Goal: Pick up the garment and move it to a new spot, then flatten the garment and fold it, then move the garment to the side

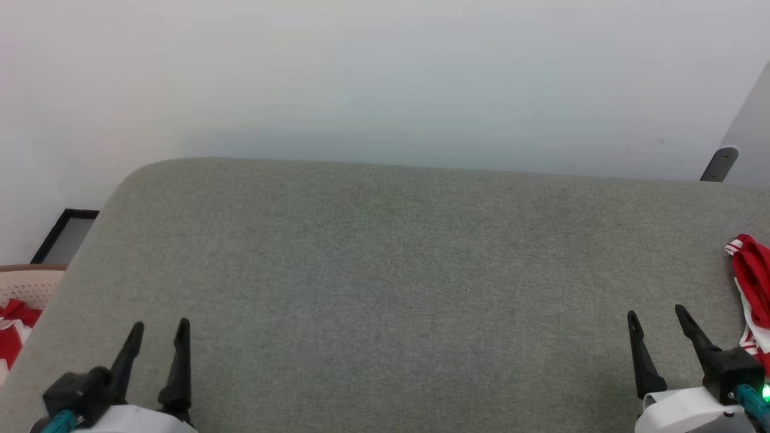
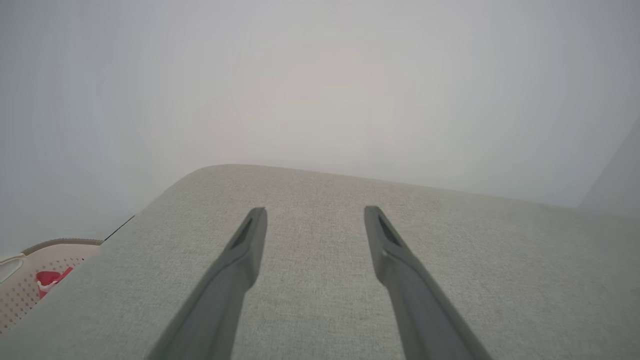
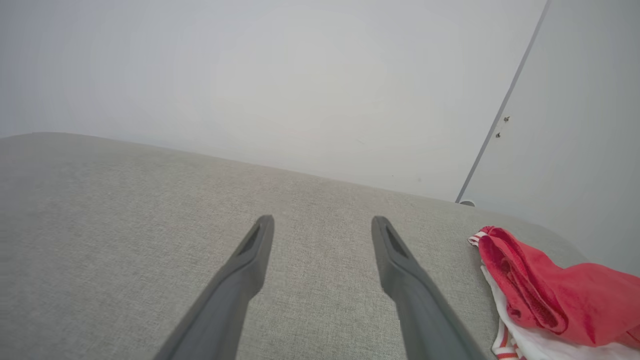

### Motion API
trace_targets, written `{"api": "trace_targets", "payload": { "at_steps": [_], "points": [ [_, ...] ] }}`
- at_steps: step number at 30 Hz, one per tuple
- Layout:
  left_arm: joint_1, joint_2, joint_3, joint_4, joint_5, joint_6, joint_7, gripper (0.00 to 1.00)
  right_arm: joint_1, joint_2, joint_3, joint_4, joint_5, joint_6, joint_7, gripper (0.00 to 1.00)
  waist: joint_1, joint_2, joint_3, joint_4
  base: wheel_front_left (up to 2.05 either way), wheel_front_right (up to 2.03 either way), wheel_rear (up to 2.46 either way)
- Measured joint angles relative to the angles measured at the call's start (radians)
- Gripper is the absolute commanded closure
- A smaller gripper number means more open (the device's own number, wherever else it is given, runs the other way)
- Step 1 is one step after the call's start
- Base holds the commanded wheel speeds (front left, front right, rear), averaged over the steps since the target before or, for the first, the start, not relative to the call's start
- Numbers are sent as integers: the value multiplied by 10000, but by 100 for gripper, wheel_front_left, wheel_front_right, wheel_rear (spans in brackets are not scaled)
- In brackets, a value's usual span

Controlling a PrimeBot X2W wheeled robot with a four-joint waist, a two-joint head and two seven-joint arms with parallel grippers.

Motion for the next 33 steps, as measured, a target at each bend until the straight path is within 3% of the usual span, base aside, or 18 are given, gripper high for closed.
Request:
{"api": "trace_targets", "payload": {
  "at_steps": [12, 29, 30, 33],
  "points": [
    [305, -176, 533, -198, -10, -140, 2, 0, 868, 566, -284, -1492, -405, 0, 0, 0, 0, 0, 23, -84, 0, 0, 0],
    [503, -150, 591, -464, -44, -219, 2, 0, 1290, 859, -454, -1896, -491, 0, 0, 0, 0, 0, 35, -153, 0, 0, 0],
    [512, -136, 554, -495, -46, -219, 2, 100, 1299, 867, -454, -1885, -491, 0, 2, 100, 0, 0, 35, -152, 0, 0, 0],
    [625, -359, 479, -234, -48, -215, 12, 100, 1339, 917, -424, -1580, -481, 0, 33, 100, 0, 0, 36, -154, 0, 0, 0]
  ]
}}
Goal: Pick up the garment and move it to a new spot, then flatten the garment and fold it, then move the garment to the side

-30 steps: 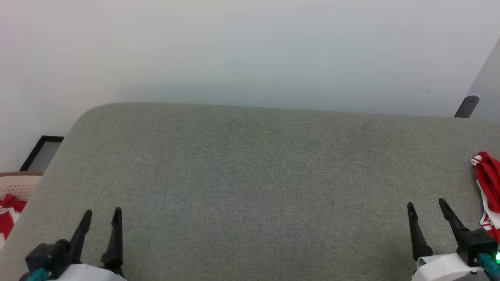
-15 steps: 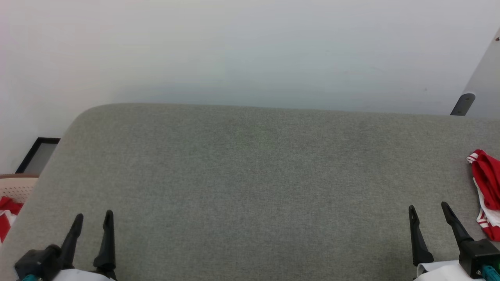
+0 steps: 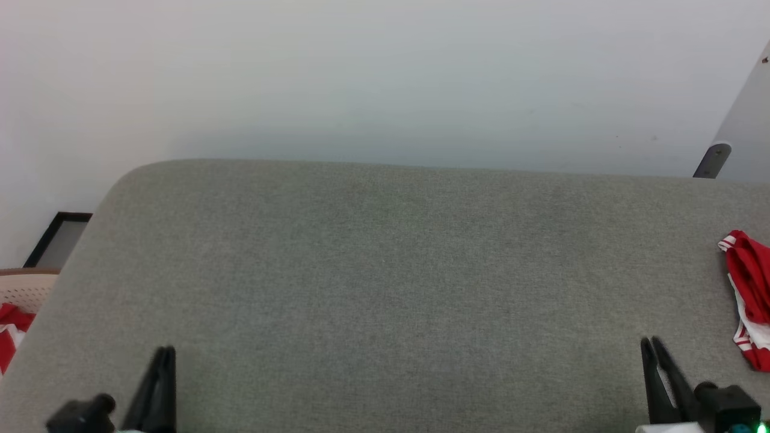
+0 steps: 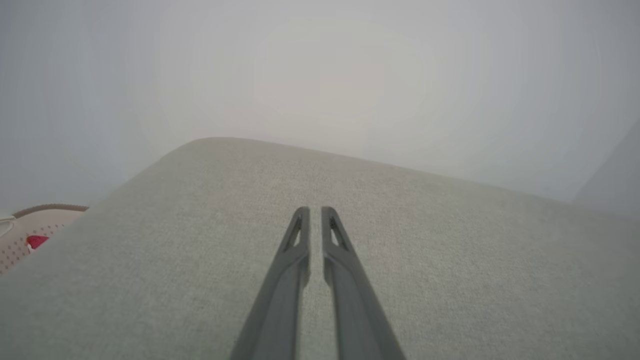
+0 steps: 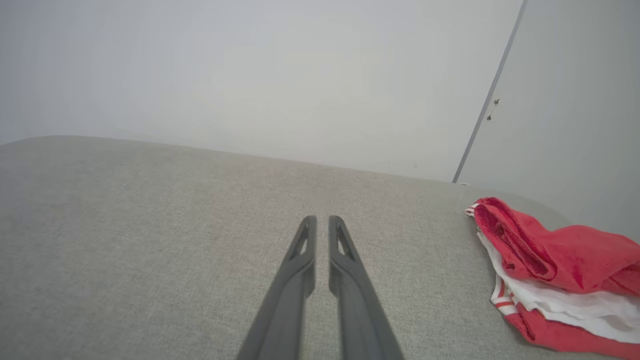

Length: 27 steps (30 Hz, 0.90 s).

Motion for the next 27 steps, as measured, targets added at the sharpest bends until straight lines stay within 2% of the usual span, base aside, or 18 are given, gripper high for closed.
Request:
{"api": "trace_targets", "payload": {
  "at_steps": [4, 27],
  "points": [
    [210, -303, -90, 295, -146, -2, 92, 100, 143, 48, -10, 360, 198, 0, 146, 100, 0, 0, 5, -14, 0, 0, 0],
    [-159, -855, 128, 253, -3473, 0, 1135, 100, -164, 48, -46, 408, 4836, 0, 1164, 100, 0, 0, 82, -200, 0, 0, 0]
  ]
}}
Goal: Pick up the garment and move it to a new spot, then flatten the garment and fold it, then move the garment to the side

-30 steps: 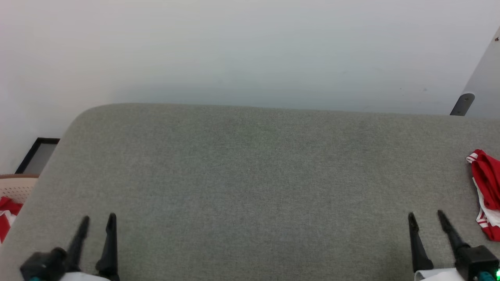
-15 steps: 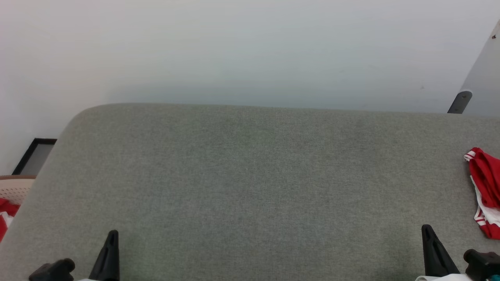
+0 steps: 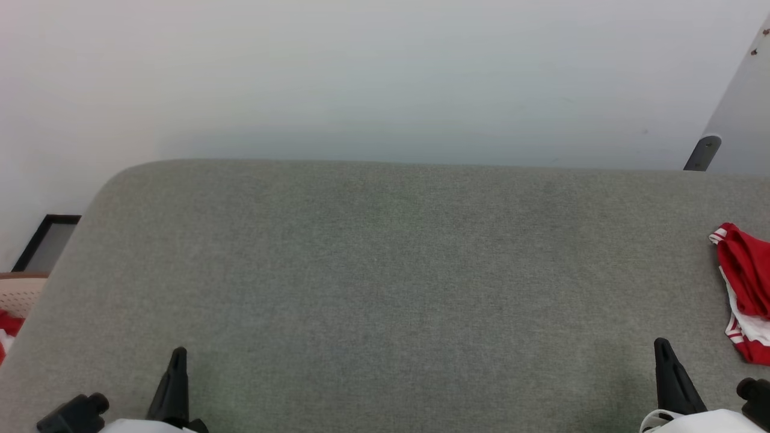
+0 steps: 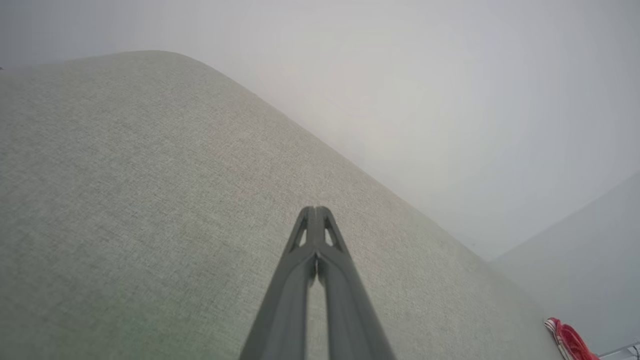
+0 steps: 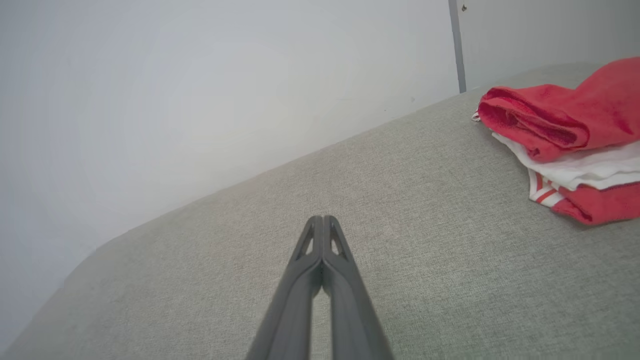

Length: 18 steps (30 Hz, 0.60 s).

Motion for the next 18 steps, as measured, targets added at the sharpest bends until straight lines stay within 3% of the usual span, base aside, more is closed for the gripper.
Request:
{"api": "trace_targets", "payload": {
  "at_steps": [18],
  "points": [
    [-329, -345, 144, -40, -2104, 0, 681, 100, -356, 2, -17, 31, 2892, 0, 633, 100, 0, 0, 60, -144, 0, 0, 0]
  ]
}}
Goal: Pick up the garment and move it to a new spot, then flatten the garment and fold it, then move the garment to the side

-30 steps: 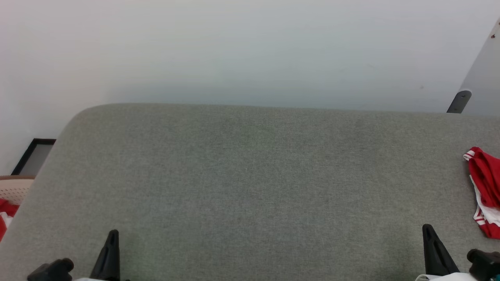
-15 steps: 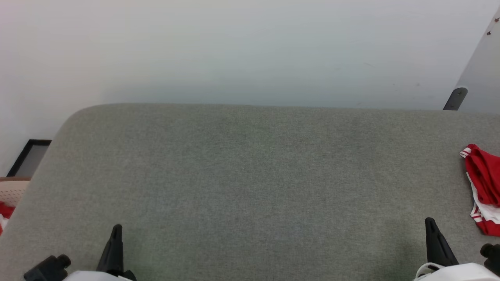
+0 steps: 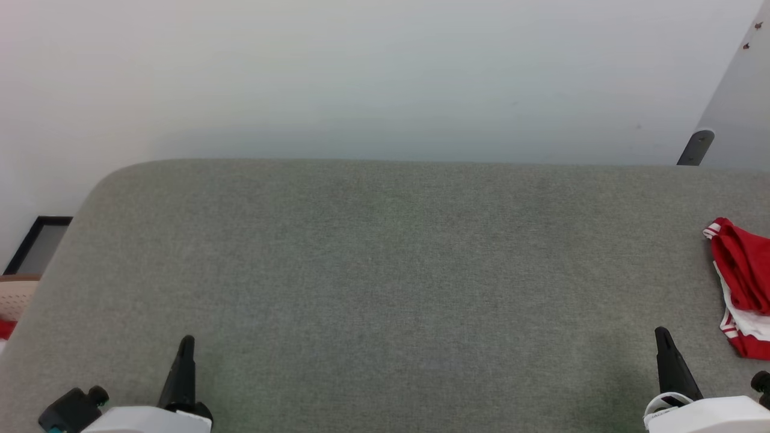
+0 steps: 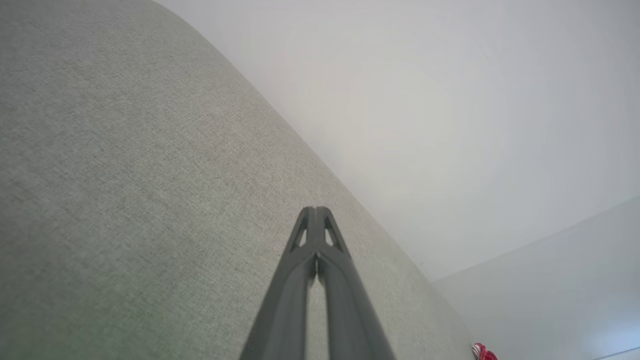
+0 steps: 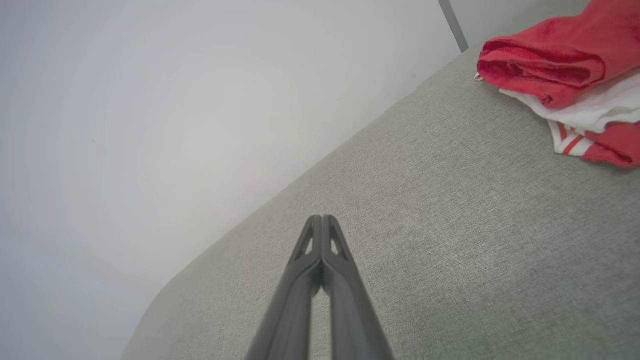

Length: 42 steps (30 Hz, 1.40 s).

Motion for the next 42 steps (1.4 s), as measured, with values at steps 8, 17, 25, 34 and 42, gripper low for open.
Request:
{"api": "trace_targets", "payload": {
  "at_steps": [8, 17, 25, 34, 42],
  "points": [
    [-96, -142, 54, -21, -798, -2, 255, 100, -72, 0, -17, 25, 1139, -2, 265, 100, -1, 0, 27, -64, 0, 0, 0],
    [-240, -295, 109, -46, -1620, -2, 527, 100, -215, 2, -42, 44, 2291, -2, 522, 100, -1, 0, 57, -137, 0, 0, 0],
    [-330, -405, 161, -59, -2318, -2, 736, 100, -321, 2, -59, 63, 3221, -2, 715, 100, -1, 0, 84, -201, 0, 0, 0],
    [-447, -535, 219, -77, -3056, -2, 959, 100, -409, 2, -75, 77, 4249, -2, 963, 100, -1, 0, 113, -273, 0, 0, 0],
    [-519, -635, 257, -94, -3647, -2, 1162, 100, -513, 2, -86, 96, 5043, -2, 1143, 100, -1, 0, 141, -338, 0, 0, 0]
  ]
}}
